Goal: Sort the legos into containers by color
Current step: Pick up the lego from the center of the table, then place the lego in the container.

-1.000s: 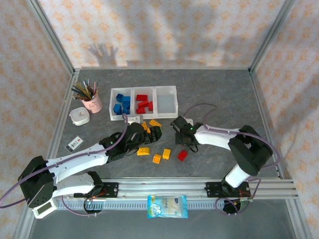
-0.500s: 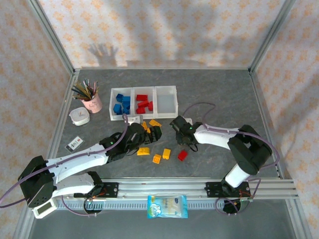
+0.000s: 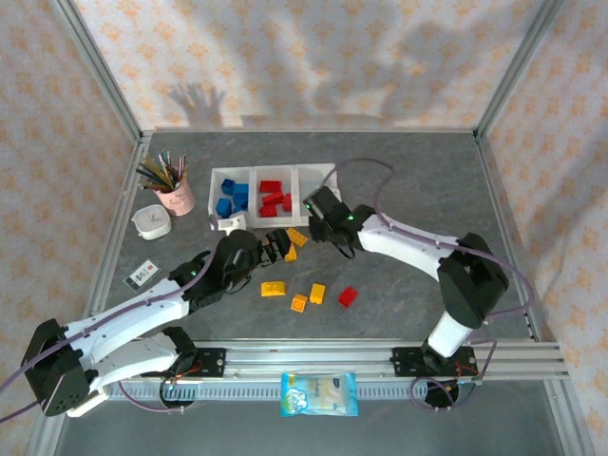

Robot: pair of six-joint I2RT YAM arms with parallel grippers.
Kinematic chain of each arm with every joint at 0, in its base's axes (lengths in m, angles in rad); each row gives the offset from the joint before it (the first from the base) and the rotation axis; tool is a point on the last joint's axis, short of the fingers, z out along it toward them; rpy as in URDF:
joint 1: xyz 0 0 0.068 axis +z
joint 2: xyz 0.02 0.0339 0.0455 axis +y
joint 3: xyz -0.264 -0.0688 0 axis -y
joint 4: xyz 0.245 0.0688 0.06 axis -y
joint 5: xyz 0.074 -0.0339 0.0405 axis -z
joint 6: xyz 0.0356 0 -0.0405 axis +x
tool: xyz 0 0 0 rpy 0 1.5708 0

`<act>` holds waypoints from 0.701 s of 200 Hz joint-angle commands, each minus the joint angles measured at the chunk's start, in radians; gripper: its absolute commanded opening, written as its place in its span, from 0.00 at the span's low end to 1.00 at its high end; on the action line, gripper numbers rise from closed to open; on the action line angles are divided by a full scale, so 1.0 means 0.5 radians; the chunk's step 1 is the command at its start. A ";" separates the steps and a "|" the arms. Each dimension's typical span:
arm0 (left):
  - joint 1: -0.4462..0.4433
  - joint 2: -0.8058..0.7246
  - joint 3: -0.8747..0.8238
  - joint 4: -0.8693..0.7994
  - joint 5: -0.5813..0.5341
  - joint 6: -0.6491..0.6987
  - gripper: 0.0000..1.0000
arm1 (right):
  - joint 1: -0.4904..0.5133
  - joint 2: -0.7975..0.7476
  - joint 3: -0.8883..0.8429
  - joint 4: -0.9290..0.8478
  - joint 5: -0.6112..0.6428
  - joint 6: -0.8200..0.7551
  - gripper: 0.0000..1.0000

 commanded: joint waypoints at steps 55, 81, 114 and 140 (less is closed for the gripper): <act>0.421 -0.138 0.103 -0.368 -0.054 0.207 0.99 | 0.012 0.648 0.868 -0.035 0.006 -0.215 0.34; 0.537 -0.126 0.063 -0.315 0.016 0.235 0.99 | 0.012 0.901 1.200 -0.122 -0.016 -0.260 0.34; 0.620 -0.098 0.038 -0.283 0.087 0.251 0.99 | -0.007 1.133 1.475 -0.178 0.045 -0.289 0.36; 0.641 -0.101 0.024 -0.277 0.106 0.257 0.99 | -0.042 1.227 1.599 -0.200 -0.004 -0.295 0.40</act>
